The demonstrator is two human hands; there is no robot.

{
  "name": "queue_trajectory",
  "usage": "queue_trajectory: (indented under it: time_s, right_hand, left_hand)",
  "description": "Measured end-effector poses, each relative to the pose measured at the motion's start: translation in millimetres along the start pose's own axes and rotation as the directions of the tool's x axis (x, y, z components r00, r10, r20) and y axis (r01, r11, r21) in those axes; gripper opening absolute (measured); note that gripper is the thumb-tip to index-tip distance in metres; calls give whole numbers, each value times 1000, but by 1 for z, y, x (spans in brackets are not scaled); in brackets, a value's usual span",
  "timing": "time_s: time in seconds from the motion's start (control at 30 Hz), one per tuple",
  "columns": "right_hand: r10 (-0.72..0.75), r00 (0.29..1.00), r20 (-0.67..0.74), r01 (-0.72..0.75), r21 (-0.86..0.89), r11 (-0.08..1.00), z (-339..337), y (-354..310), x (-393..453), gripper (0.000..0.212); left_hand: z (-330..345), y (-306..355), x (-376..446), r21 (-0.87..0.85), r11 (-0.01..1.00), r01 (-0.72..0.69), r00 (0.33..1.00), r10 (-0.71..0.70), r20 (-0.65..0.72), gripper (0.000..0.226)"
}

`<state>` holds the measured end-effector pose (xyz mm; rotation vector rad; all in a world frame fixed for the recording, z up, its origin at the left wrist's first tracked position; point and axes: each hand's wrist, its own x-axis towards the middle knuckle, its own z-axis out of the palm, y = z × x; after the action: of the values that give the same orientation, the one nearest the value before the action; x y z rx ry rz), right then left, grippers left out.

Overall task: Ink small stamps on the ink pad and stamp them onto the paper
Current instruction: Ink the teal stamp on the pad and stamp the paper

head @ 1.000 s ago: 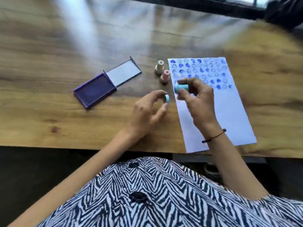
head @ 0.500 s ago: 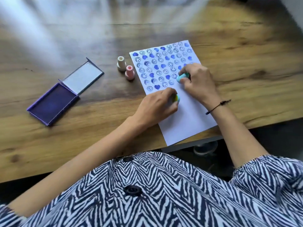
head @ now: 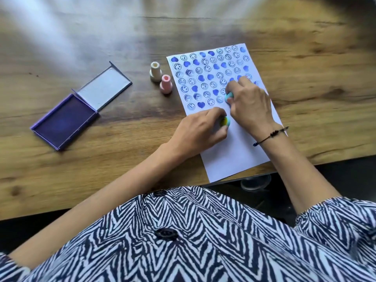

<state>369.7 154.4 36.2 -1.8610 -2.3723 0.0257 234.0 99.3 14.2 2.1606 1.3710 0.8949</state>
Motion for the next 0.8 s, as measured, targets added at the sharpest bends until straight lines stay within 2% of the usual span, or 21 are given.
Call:
queue_trajectory:
  time_s: [0.27,0.57,0.67,0.73,0.8]
  right_hand:
    - [-38,998,59,37,13,999,-4,-1,8,15]
    - [-28,998,64,29,-11,1000,-5,-2,6,15]
    - [119,993,14,-119,228,966,-11,6,6,17]
    - [258,966,-32,-221,423,879,-17,10,1,16]
    - [353,935,-6,-292,552,781,-20,12,-7,15]
  left_hand:
    - [2,-2,1,-13,1000,10,1000,-10,-4,27]
    - [1,0,1,-6,1000,29,999,-29,39,29]
    - [-1,1,0,-17,999,27,999,-27,40,29]
    - [0,0,0,-28,999,28,999,-27,36,30]
    - [0,0,0,-33,999,25,999,-24,30,30]
